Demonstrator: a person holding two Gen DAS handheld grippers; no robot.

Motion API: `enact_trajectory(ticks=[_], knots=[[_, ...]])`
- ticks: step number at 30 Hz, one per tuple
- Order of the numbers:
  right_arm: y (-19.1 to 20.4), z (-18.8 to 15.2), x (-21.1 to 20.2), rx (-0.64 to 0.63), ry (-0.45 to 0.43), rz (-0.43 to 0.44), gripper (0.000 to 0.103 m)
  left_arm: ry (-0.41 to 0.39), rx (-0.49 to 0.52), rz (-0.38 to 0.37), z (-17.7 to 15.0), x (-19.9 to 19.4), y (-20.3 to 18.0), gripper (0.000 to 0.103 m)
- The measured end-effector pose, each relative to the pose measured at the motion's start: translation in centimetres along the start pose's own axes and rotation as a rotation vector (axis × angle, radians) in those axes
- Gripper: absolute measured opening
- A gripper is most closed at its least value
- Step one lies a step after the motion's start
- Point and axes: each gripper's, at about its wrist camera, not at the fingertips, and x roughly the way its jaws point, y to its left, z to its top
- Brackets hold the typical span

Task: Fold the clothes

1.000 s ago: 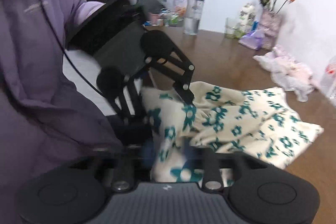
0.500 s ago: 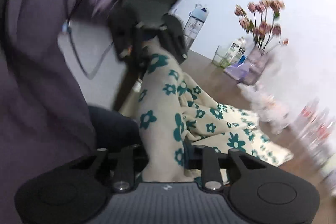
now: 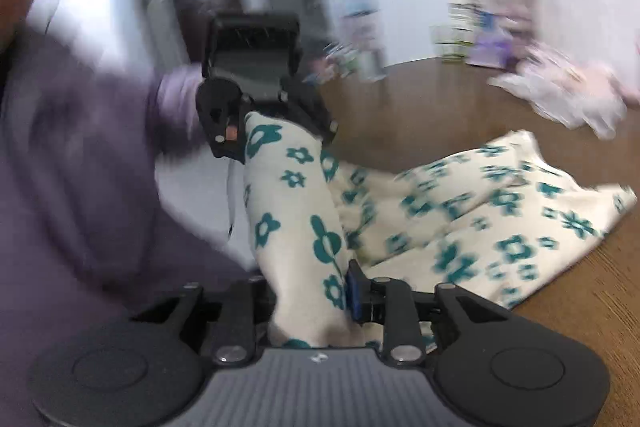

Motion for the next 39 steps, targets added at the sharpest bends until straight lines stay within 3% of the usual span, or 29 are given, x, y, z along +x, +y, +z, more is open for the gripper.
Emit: enact_trajectory(ticks=[2,3,4,6,8,11,12,15,17,19,23,27,30,31,33,35,38,39], knots=[[-2.7,0.8,-0.7,0.149,-0.102,-0.069,0.050,-0.059,-0.188,0.000,0.6,-0.1,3.5,0.039],[-3.9,0.9,-0.9,0.231,-0.154,-0.109,0.066,-0.089,-0.281,-0.001,0.9,-0.2,5.2,0.039],[-5.1,0.7,-1.0,0.312,-0.196,-0.130,0.072,-0.128,-0.355,-0.012,0.5,0.0,6.3,0.038],[-7.1,-0.2,-1.1,0.458,-0.276,-0.153,0.069,-0.205,-0.474,-0.021,-0.4,0.4,7.8,0.031],[-8.3,-1.2,-1.4,0.575,-0.350,-0.197,0.055,-0.257,-0.564,0.008,-1.3,0.8,8.4,0.018],[-9.0,-3.0,-2.2,0.696,-0.423,-0.211,0.055,-0.328,-0.598,0.032,-2.5,0.2,7.9,0.017],[-8.6,-3.7,-2.6,0.697,-0.430,-0.203,0.058,-0.355,-0.608,0.030,-3.0,0.0,7.7,0.017],[-6.9,-5.2,-3.1,0.681,-0.479,-0.181,0.080,-0.426,-0.636,0.037,-4.6,-0.9,6.8,0.016],[-6.0,-5.7,-2.3,0.671,-0.521,-0.206,0.074,-0.474,-0.638,0.013,-4.9,-1.0,6.4,0.015],[-5.2,-5.9,-1.4,0.656,-0.558,-0.219,0.009,-0.513,-0.641,0.002,-5.2,-1.1,6.3,0.014],[-5.4,-3.1,-0.4,0.618,-0.600,-0.303,0.009,-0.533,-0.653,0.102,-5.0,-1.4,5.4,0.013],[-7.8,-1.1,2.7,0.672,-0.405,-0.449,0.009,-0.508,-0.666,0.264,-4.7,-1.1,4.8,0.013],[-7.5,-1.4,3.5,0.665,-0.393,-0.489,0.012,-0.463,-0.663,0.346,-4.6,-0.5,4.2,0.014],[-7.1,-1.5,3.2,0.668,-0.404,-0.504,0.017,-0.456,-0.651,0.372,-4.5,-0.3,3.9,0.016],[-5.9,-1.3,2.6,0.652,-0.422,-0.562,0.026,-0.469,-0.629,0.429,-4.5,-0.8,3.3,0.031],[-3.1,-0.5,1.8,0.535,-0.453,-0.649,0.026,-0.538,-0.492,0.538,-3.8,-2.4,0.7,0.035],[0.5,1.0,2.4,0.329,-0.484,-0.704,0.026,-0.511,-0.192,0.666,-2.2,-1.9,-4.5,0.033],[1.2,1.7,3.2,0.275,-0.479,-0.700,0.026,-0.481,-0.148,0.676,-1.9,-0.8,-5.5,0.032]])
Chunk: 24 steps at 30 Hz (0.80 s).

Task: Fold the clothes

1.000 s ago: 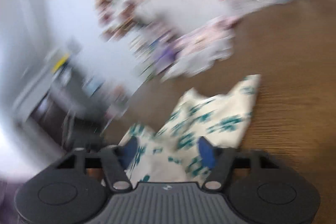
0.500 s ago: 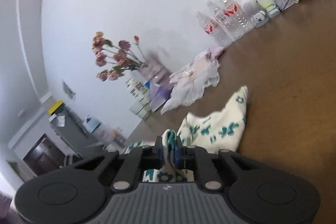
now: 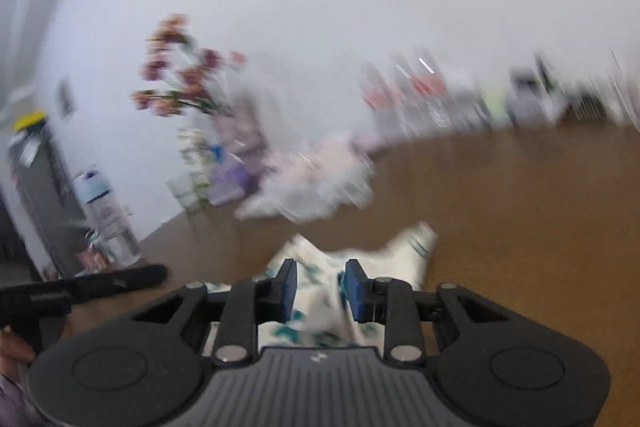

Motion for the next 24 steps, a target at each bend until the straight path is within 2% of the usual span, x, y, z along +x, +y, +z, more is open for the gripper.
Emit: enact_trajectory(ticks=[3,4,6,9,10,12,16,19,20,22,24], knots=[[2.7,-0.7,2.5,-0.091,0.068,-0.056,0.012,0.070,0.119,-0.007,-1.4,1.9,-3.2,0.029],[2.9,-1.3,3.2,-0.093,0.092,-0.104,0.010,0.085,0.130,0.018,-2.0,2.7,-3.6,0.025],[3.0,-2.4,4.1,-0.074,0.126,-0.180,0.010,0.092,0.127,0.016,-2.7,4.1,-3.3,0.026],[2.1,-2.6,2.5,0.030,0.070,-0.168,0.010,0.102,0.110,0.003,-3.0,4.8,-2.6,0.027],[2.0,-2.3,2.0,0.046,0.049,-0.161,0.014,0.107,0.103,-0.001,-2.9,4.8,-2.4,0.027],[2.3,-1.9,2.0,0.032,0.034,-0.131,0.014,0.111,0.103,0.000,-2.9,5.2,-2.4,0.028],[2.0,-2.8,4.7,0.029,0.136,-0.190,0.011,0.101,0.106,0.021,-2.8,4.7,-2.5,0.031],[1.8,-3.6,4.3,0.038,0.120,-0.194,0.011,0.066,0.087,0.065,-2.6,2.5,-2.5,0.057],[1.8,-3.8,4.1,0.038,0.113,-0.194,0.011,0.061,0.076,0.076,-2.6,1.9,-2.3,0.056],[2.1,-4.1,3.9,0.011,0.103,-0.198,0.011,0.108,0.075,0.085,-3.2,2.1,-2.2,0.050],[2.4,-4.2,3.8,-0.023,0.104,-0.199,0.011,0.127,0.074,0.094,-3.8,2.3,-2.2,0.049]])
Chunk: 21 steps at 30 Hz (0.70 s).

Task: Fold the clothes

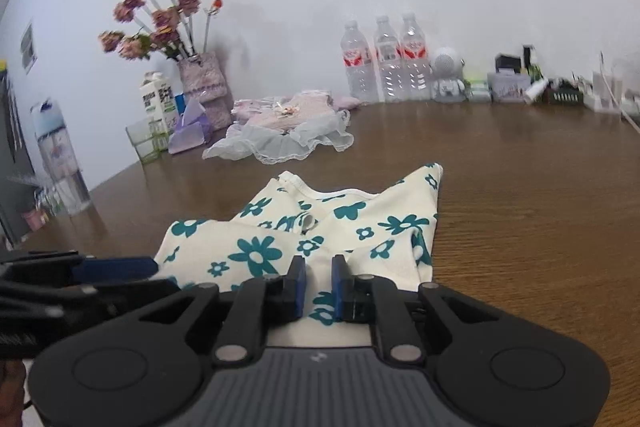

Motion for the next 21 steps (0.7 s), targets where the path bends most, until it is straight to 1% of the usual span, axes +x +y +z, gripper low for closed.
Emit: enact_trajectory(ticks=[3,5,7,9,10,11,12,13,15,16,17,18,19,20,21], knots=[[0.0,-0.1,-0.7,-0.022,0.006,0.015,0.011,0.016,-0.039,-0.020,-0.2,-0.4,0.1,0.047],[-0.3,-0.4,-1.6,-0.055,0.002,0.031,0.011,0.028,-0.018,-0.036,-0.6,-0.9,-0.4,0.047],[-0.7,-0.4,-2.5,-0.058,0.008,0.045,0.011,0.026,0.008,-0.042,-0.9,-1.5,-1.1,0.049],[-1.0,-0.1,-3.3,-0.044,0.019,0.054,0.011,-0.021,0.025,-0.028,-0.7,-2.3,-1.7,0.050],[-0.8,0.4,-3.8,-0.037,-0.002,0.049,0.014,-0.065,0.042,-0.015,-0.5,-2.8,-2.0,0.052],[-0.5,0.8,-4.4,-0.039,-0.047,0.043,0.016,-0.102,0.066,-0.008,-0.2,-3.0,-2.2,0.057],[-0.1,1.2,-4.9,-0.040,-0.092,0.037,0.016,-0.107,0.082,-0.004,0.1,-2.8,-2.3,0.058],[0.4,1.4,-5.0,-0.057,-0.113,0.030,0.015,-0.098,0.090,-0.002,0.3,-2.2,-2.3,0.057],[1.2,1.0,-3.5,-0.090,-0.065,-0.013,0.012,-0.055,0.089,0.013,0.4,-0.4,-1.8,0.053],[1.1,0.4,-2.7,-0.076,-0.038,-0.044,0.007,-0.029,0.087,0.029,0.3,0.3,-1.7,0.050],[0.7,-0.3,-2.2,-0.045,-0.039,-0.057,0.006,-0.004,0.084,0.042,0.2,1.0,-1.5,0.051],[0.1,-1.2,-2.2,-0.008,-0.073,-0.047,0.006,0.003,0.078,0.035,-0.1,1.3,-1.3,0.051],[-0.2,-1.8,-2.4,0.020,-0.108,-0.035,0.006,0.003,0.077,0.038,-0.4,1.5,-1.2,0.057],[-0.3,-2.0,-2.4,0.030,-0.122,-0.037,0.006,0.003,0.075,0.042,-0.6,1.7,-1.0,0.061],[0.0,-1.9,-2.5,0.029,-0.124,-0.047,0.006,0.004,0.073,0.045,-0.9,1.8,-0.9,0.061]])
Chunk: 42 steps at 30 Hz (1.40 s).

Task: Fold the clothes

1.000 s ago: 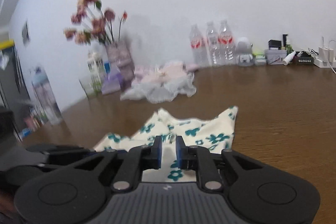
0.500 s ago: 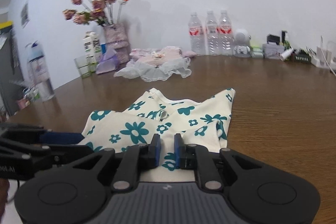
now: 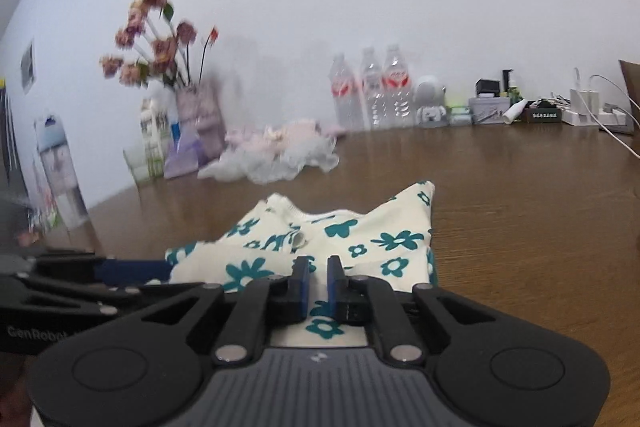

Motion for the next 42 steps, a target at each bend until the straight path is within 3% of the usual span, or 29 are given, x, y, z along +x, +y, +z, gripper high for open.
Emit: enact_trajectory(ticks=[4,8,13,16,18,20,21,22,23,24,25,27,29,30,33,35,38,42], knots=[[-0.5,0.4,-0.6,0.030,-0.030,-0.017,0.004,-0.007,0.012,0.013,-0.2,-0.5,-0.2,0.061],[-1.8,-0.1,-0.2,0.072,-0.010,0.030,0.004,-0.008,-0.024,-0.011,-0.2,-0.4,0.3,0.061],[-2.6,0.8,-1.8,0.049,0.006,0.120,0.017,-0.099,-0.102,-0.150,0.7,-4.1,3.4,0.061],[-2.6,0.2,-1.8,-0.016,0.020,0.121,0.017,-0.084,-0.029,-0.142,0.7,-3.8,2.6,0.060],[-3.4,-0.4,-1.5,0.041,0.004,0.134,0.018,-0.062,0.005,-0.125,0.1,-3.1,2.0,0.051],[-4.0,0.4,-2.3,0.054,0.025,0.130,0.020,-0.032,0.024,-0.100,-0.7,-2.1,1.4,0.058],[-4.2,0.6,-3.4,0.024,0.014,0.133,0.024,-0.032,0.006,-0.116,-0.5,-2.6,1.9,0.058],[-4.4,0.6,-4.7,-0.024,-0.005,0.149,0.037,-0.045,-0.012,-0.140,-0.3,-3.4,2.6,0.060],[-4.6,0.6,-6.0,-0.072,-0.025,0.166,0.047,-0.074,-0.022,-0.178,-0.3,-4.6,3.6,0.069],[-4.9,0.3,-7.2,-0.110,-0.030,0.193,0.062,-0.082,-0.016,-0.215,-0.7,-5.6,4.6,0.076],[-5.3,-0.2,-8.2,-0.137,-0.022,0.229,0.068,-0.089,-0.010,-0.252,-1.0,-6.5,5.5,0.087],[-5.9,-1.2,-9.8,-0.171,0.005,0.293,0.067,-0.046,0.009,-0.301,-1.8,-6.7,6.0,0.089],[-6.0,-2.2,-9.7,-0.170,0.058,0.320,0.065,-0.004,0.029,-0.303,-2.3,-6.2,5.5,0.088],[-5.7,-2.5,-9.4,-0.190,0.067,0.324,0.057,0.011,0.057,-0.306,-2.4,-5.8,4.8,0.087],[-4.7,-3.1,-8.6,-0.245,0.065,0.333,0.021,0.044,0.140,-0.330,-2.8,-4.6,2.8,0.064],[-4.9,-3.1,-8.4,-0.237,0.059,0.342,0.021,0.025,0.149,-0.325,-3.3,-4.2,2.4,0.054],[-5.2,-2.7,-9.3,-0.226,0.051,0.358,0.016,0.031,0.093,-0.325,-3.4,-5.0,3.0,0.029],[-5.9,-0.4,-11.0,-0.156,-0.016,0.415,0.015,-0.029,0.043,-0.392,-1.9,-7.6,4.1,0.024]])
